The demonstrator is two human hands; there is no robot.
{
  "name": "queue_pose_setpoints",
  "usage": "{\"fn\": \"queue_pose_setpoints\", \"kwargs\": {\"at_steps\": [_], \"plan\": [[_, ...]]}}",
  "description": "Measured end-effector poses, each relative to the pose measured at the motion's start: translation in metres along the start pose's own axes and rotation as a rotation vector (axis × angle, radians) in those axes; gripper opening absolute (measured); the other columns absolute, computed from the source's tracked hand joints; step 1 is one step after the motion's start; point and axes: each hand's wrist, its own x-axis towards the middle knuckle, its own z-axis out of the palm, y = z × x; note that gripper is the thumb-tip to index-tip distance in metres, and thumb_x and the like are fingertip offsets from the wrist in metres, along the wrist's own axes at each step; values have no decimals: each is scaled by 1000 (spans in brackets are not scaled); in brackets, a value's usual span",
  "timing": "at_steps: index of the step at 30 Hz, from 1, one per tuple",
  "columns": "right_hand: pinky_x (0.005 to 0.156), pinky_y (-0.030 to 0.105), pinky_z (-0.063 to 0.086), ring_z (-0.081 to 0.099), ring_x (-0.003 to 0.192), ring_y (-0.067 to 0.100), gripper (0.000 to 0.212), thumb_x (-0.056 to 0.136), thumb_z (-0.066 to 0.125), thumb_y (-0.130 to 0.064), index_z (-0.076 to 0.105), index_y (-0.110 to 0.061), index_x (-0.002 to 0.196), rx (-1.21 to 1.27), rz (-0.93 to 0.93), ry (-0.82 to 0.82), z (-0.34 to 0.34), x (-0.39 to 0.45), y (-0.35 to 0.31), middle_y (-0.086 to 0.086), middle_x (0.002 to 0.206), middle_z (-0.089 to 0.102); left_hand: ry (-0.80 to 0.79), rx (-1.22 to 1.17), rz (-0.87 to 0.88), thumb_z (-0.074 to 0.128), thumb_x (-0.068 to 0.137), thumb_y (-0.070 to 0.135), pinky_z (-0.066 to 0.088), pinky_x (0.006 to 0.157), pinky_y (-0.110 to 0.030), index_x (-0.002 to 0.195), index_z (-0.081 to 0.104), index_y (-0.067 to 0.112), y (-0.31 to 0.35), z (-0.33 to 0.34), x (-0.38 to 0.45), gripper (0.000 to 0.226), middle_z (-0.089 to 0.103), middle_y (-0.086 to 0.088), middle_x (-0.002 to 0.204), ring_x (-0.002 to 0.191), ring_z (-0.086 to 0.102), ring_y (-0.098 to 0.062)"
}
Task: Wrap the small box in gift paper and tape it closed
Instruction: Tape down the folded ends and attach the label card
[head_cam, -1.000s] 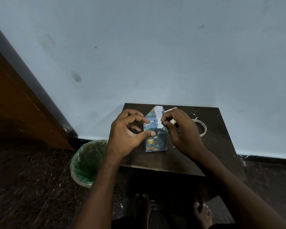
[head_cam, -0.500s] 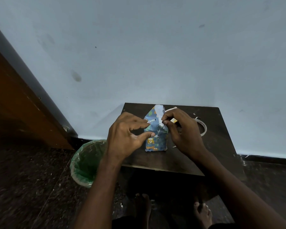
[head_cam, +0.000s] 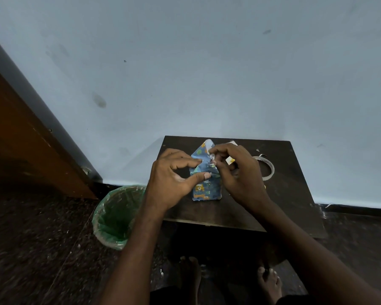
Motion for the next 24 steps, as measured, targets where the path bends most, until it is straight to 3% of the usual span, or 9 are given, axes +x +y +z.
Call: {"fn": "queue_pose_setpoints", "kwargs": {"at_steps": [5,8,10,14,16,19,22,24], "plan": [[87,38,48,60,103,23,33,93,58,4,77,-12,114,168,-18,-205,-13,4,2,1,104,63,40,-35,-11,90,77,49,58,80,-38,91,85,20,0,2,0,32,78,12,93,95,69,-13],[83,31,47,59,106,25,34,83,60,1,75,-12,110,250,7,-297,-24,8,2,5,109,56,25,-23,-2,89,78,51,57,80,-35,94,86,20,-1,0,1,35,78,10,94,96,69,-13],[73,26,48,58,105,23,25,84,72,-4,70,-15,107,205,8,-336,-26,10,0,3,111,54,30,-2,9,88,78,51,57,79,-32,94,86,20,0,0,1,35,78,10,94,96,69,-11],[72,22,46,59,101,21,34,83,87,-14,63,-13,107,145,-26,-232,-17,7,1,0,108,58,48,-4,-1,87,80,47,58,78,-33,91,86,19,-1,1,1,31,79,12,92,95,70,-11],[67,30,52,63,97,22,39,82,89,-18,62,-12,109,240,71,-168,-13,4,0,0,104,62,54,-26,-34,88,81,44,58,78,-35,89,86,19,-1,1,1,26,79,14,91,95,71,-13],[60,49,54,65,84,24,27,79,90,-26,69,-16,93,234,144,-114,-10,1,6,-3,92,69,35,-70,-55,88,83,39,58,78,-37,89,87,21,1,1,1,19,79,14,90,95,71,-15],[62,44,54,66,84,24,24,81,86,-39,76,-18,86,192,108,-99,-8,-1,13,-4,89,72,15,-98,-54,87,83,39,58,77,-39,92,87,23,0,2,2,19,79,14,90,95,70,-16],[65,34,50,66,87,20,20,84,85,-34,77,-16,86,185,103,-120,-9,2,14,-5,88,72,27,-114,-82,86,80,45,58,77,-36,95,87,23,-2,3,1,27,79,10,90,95,69,-17]]}}
